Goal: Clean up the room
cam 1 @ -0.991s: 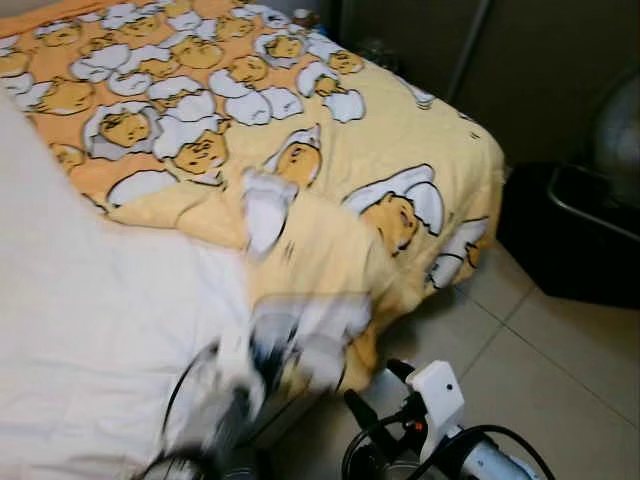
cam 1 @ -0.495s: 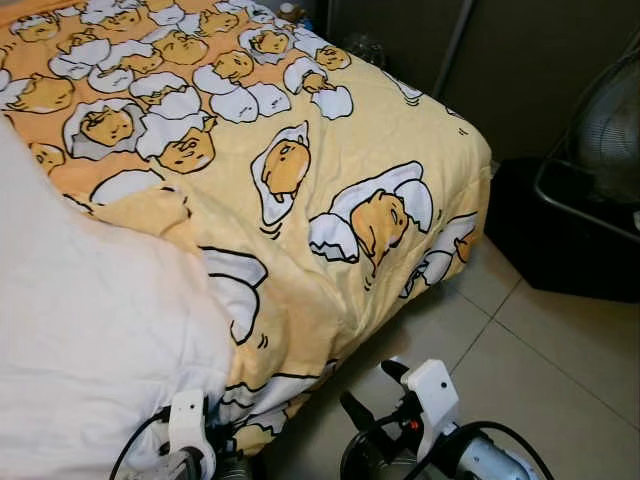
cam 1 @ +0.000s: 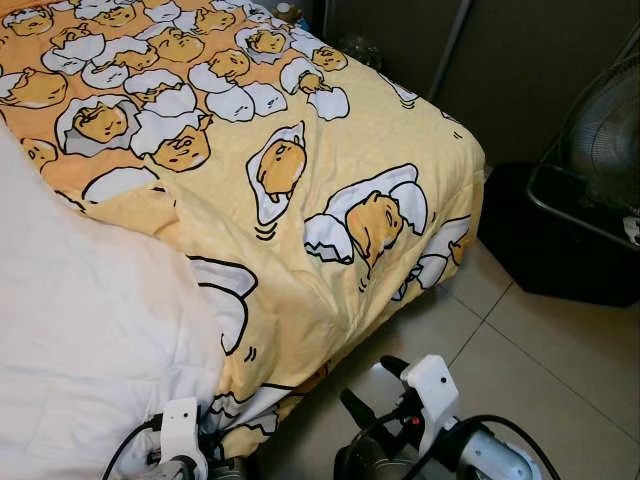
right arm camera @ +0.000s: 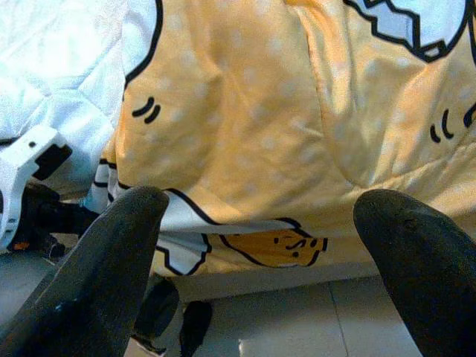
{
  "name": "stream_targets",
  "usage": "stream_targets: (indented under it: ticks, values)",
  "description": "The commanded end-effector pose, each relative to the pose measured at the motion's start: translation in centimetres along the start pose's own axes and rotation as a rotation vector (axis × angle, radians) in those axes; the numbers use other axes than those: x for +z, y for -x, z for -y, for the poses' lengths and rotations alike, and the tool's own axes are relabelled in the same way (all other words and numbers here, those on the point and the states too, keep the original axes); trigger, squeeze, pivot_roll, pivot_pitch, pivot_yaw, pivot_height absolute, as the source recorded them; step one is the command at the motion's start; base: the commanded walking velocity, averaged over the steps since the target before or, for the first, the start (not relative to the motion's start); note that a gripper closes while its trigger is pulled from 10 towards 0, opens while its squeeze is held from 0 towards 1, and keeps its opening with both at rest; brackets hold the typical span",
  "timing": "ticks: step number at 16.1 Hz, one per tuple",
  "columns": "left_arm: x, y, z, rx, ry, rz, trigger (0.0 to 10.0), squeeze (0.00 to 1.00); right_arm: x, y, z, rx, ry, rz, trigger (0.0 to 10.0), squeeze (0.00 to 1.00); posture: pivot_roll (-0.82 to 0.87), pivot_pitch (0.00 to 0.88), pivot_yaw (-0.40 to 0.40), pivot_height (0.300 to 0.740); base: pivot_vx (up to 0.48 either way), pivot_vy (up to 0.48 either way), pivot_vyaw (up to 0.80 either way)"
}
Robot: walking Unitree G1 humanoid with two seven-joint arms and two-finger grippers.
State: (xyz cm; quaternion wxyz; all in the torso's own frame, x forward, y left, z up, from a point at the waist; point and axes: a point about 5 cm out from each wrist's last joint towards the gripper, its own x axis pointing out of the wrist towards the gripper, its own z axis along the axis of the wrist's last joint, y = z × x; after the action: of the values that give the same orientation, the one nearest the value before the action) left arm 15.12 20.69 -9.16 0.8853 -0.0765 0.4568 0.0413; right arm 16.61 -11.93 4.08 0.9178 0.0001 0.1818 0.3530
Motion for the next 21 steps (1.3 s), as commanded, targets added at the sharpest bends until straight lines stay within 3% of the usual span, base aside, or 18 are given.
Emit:
stream_targets:
  ticks: [1, 19, 21]
  values:
    - [-1.34, 0.38, -0.71, 0.056, -0.009, -0.046, 10.0, 0.0, -0.45, 0.1, 0.03, 0.005, -0.018, -0.021, 10.0, 0.0, -0.13, 0.108, -0.052, 0.698, 0.0, 0.0, 0.0]
    - [-1.3, 0.25, -0.2, 0.07, 0.012, -0.032, 10.0, 0.0, -0.51, -0.53, 0.55, 0.02, -0.008, -0.028, 10.0, 0.0, -0.12, 0.093, -0.057, 0.698, 0.0, 0.0, 0.0]
    - [-1.22, 0.21, -0.1, 0.068, 0.01, -0.03, 10.0, 0.0, -0.55, -0.59, 0.54, 0.023, -0.007, -0.03, 10.0, 0.0, -0.12, 0.09, -0.059, 0.698, 0.0, 0.454, 0.0]
